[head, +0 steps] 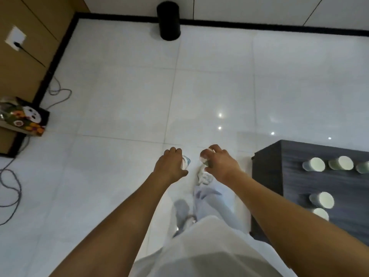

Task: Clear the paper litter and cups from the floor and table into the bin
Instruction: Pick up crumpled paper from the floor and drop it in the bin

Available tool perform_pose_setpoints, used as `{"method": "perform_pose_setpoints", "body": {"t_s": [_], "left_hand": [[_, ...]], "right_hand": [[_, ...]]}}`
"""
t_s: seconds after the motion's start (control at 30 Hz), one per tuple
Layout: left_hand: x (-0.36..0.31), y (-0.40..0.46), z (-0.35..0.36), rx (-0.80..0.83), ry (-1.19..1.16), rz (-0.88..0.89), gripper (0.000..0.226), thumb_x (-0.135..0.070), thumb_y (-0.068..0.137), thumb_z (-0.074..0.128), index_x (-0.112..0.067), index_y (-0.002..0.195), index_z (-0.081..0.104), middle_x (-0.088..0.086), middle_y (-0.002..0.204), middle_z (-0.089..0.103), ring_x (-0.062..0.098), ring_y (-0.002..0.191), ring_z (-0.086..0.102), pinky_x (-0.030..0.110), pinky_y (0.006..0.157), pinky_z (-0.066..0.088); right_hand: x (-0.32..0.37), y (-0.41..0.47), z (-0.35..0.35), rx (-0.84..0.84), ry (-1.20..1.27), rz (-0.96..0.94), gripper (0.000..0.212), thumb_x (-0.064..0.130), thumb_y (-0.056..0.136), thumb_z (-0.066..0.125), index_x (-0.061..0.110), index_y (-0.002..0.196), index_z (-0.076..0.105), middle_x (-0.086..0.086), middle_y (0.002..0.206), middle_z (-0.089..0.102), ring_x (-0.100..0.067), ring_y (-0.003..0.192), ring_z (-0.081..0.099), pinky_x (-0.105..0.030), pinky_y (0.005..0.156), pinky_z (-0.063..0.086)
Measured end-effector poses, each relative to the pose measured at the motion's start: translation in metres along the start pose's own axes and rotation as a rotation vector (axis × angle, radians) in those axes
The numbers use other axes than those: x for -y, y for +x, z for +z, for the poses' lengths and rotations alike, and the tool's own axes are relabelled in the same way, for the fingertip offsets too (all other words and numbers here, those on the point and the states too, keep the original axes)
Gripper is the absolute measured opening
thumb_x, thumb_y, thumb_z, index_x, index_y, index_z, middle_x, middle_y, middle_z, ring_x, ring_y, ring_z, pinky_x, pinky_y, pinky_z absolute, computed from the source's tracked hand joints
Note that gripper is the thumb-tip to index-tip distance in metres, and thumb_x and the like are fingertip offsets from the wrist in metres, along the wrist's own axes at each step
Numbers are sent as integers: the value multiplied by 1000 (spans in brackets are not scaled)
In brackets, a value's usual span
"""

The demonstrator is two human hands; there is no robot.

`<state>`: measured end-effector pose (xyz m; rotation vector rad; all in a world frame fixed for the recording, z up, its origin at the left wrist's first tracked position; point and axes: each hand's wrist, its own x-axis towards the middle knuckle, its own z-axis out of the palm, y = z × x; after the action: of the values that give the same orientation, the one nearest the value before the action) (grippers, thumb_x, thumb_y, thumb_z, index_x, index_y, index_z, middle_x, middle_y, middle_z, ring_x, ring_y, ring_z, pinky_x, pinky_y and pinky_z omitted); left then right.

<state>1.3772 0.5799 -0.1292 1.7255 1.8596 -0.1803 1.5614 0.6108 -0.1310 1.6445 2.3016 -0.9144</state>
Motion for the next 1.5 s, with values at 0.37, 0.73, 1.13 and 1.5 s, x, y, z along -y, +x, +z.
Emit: {"method": "perform_pose_setpoints", "body": {"t_s": [0.37,0.73,1.13,1.5], "left_hand": [[44,240,-172,-20,-65,-65,62,-41,79,70,-11,126,43,7,124,47,24,116,45,33,85,44],[161,457,-336,-54,-63,-103,67,-43,78,72,-11,130,43,7,127,49,24,119,47,30,91,43],[246,665,-521,-29,-19,-57,69,-43,75,73,-13,129,42,6,128,47,24,118,45,34,90,45],[271,930,-668,-1,-1,-38,70,-44,76,72,-14,131,42,5,129,46,24,119,44,35,94,45]], "right_hand": [[22,270,-152,10,-68,-59,43,20,89,62,28,129,48,0,138,37,-26,114,47,-36,83,51],[111,542,-256,-16,-140,-127,38,20,89,61,29,124,49,0,138,38,-27,112,46,-32,75,47],[184,763,-371,-12,-9,-47,35,17,91,57,33,122,53,6,130,42,-22,110,49,-30,72,45],[170,1033,-507,-44,59,39,36,18,89,62,32,121,53,3,129,42,-23,112,48,-36,84,51]]}}
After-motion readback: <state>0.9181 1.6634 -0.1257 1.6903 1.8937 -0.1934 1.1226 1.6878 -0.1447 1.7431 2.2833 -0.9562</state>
